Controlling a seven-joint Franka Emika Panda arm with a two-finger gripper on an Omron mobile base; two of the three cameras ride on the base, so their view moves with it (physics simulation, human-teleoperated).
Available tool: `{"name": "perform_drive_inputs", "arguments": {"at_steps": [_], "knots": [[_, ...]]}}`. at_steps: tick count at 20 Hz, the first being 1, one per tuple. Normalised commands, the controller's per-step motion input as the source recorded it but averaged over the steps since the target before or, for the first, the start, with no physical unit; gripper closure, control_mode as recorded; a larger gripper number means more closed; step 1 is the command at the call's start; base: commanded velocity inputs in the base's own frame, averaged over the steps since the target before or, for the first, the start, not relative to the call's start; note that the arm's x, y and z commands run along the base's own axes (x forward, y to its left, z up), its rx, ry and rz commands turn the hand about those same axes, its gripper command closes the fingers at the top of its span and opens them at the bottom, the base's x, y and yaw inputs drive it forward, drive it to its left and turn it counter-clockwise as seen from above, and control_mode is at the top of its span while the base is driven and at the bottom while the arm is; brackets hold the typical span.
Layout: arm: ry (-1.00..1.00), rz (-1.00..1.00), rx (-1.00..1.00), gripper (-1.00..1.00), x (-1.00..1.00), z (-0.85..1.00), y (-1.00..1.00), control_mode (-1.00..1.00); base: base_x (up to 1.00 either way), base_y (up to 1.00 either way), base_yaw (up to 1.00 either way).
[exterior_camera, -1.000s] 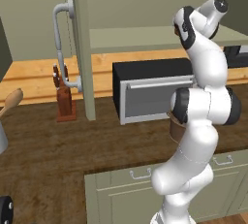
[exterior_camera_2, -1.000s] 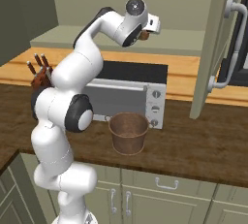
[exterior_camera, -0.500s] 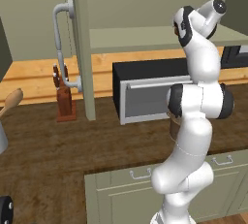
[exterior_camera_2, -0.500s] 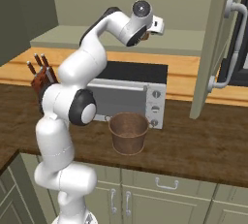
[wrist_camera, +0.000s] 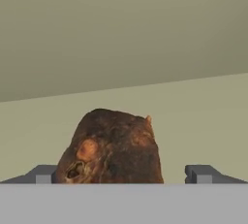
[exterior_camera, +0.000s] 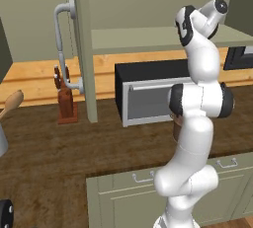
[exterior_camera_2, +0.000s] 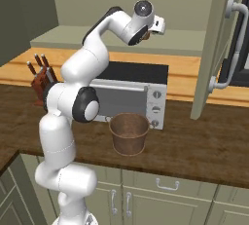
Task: Open the cabinet, pick up the bread from the cabinet and place it in the basket. Then move the basket to the dining counter.
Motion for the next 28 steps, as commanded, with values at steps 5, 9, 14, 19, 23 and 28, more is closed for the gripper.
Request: {"name": "perform_drive_inputs", "arguments": {"at_steps": [5, 9, 14, 19, 23, 28], "knots": [[0.00, 0.00, 0.00, -1.00, 0.12, -0.29, 0.00, -1.00, 0.00, 0.00, 0.00], [0.00, 0.00, 0.00, 1.00, 0.15, -0.28, 0.06, -1.00, 0.00, 0.00, 0.00], [0.00, 0.00, 0.00, 1.00, 0.24, -0.29, 0.06, -1.00, 0.00, 0.00, 0.00], [0.00, 0.00, 0.00, 1.00, 0.04, -0.16, 0.00, -1.00, 0.00, 0.00, 0.00], [0.00, 0.00, 0.01, 1.00, -0.42, -0.01, -0.03, -1.00, 0.00, 0.00, 0.00], [0.00, 0.00, 0.04, 1.00, -1.00, -0.10, 0.01, -1.00, 0.00, 0.00, 0.00]]}}
